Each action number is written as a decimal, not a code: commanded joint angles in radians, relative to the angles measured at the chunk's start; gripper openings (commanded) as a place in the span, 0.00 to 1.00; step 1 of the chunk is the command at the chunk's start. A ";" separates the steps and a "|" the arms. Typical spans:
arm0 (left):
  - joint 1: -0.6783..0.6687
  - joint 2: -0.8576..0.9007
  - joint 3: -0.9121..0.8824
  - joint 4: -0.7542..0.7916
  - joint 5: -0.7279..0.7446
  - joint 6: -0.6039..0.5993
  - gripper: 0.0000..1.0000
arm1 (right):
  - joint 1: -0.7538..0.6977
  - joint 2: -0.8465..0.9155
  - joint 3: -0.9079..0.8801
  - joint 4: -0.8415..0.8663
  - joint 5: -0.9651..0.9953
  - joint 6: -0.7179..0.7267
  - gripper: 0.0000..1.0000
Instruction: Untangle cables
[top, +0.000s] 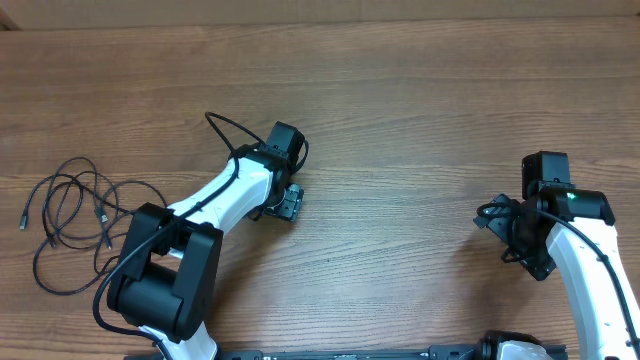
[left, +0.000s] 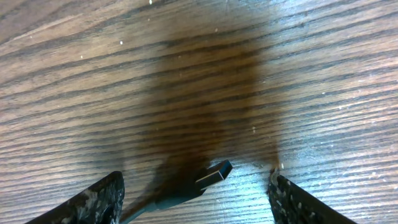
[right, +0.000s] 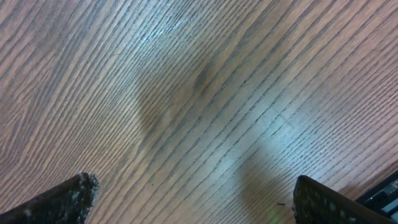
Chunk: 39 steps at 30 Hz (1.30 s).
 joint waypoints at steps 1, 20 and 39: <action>0.006 0.010 -0.031 0.010 -0.014 -0.006 0.72 | 0.002 -0.014 0.024 0.002 0.018 -0.004 1.00; 0.006 0.010 -0.032 -0.024 -0.014 -0.006 0.30 | 0.002 -0.014 0.024 0.001 0.018 -0.004 1.00; 0.008 -0.003 0.029 -0.060 -0.042 -0.048 0.04 | 0.002 -0.014 0.024 -0.002 0.018 -0.004 1.00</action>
